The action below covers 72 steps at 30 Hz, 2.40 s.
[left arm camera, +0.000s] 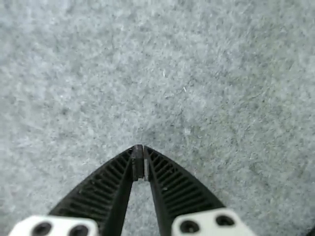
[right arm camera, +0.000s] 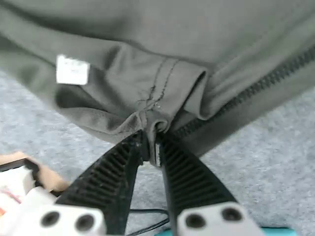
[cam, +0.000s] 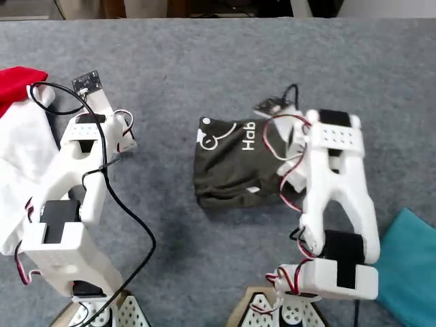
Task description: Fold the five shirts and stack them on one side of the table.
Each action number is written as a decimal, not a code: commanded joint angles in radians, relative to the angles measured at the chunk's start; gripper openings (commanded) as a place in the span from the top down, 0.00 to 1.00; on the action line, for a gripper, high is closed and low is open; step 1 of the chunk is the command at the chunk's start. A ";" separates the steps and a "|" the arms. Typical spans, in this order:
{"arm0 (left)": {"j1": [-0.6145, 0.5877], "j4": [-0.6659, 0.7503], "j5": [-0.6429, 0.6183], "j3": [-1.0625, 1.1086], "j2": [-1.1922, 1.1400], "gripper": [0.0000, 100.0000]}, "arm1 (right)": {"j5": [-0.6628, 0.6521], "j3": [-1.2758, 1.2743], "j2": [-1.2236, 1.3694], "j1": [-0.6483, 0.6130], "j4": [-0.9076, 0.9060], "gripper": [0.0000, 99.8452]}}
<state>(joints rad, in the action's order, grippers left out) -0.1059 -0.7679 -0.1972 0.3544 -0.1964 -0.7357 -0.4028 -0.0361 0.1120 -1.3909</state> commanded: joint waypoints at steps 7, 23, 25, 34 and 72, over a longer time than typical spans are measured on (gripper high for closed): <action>0.002 -0.009 -0.003 -0.051 0.007 0.98 | -0.071 0.154 -0.051 0.136 -0.055 0.73; 0.023 -0.003 -0.002 -0.049 0.007 0.98 | 0.206 0.519 0.476 -0.088 -0.091 1.00; 0.023 -0.003 -0.002 -0.049 0.007 0.98 | 0.204 0.519 0.496 -0.088 -0.095 1.00; 0.023 -0.003 -0.002 -0.049 0.007 0.98 | 0.143 0.266 0.271 -0.079 -0.149 1.00; 0.021 -0.008 -0.002 -0.049 0.007 0.98 | 0.216 1.491 1.003 -0.056 -0.396 0.84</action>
<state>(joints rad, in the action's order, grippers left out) -0.0890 -0.7679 -0.1972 0.3544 -0.1964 -0.5378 0.9122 0.8846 0.0798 -1.7607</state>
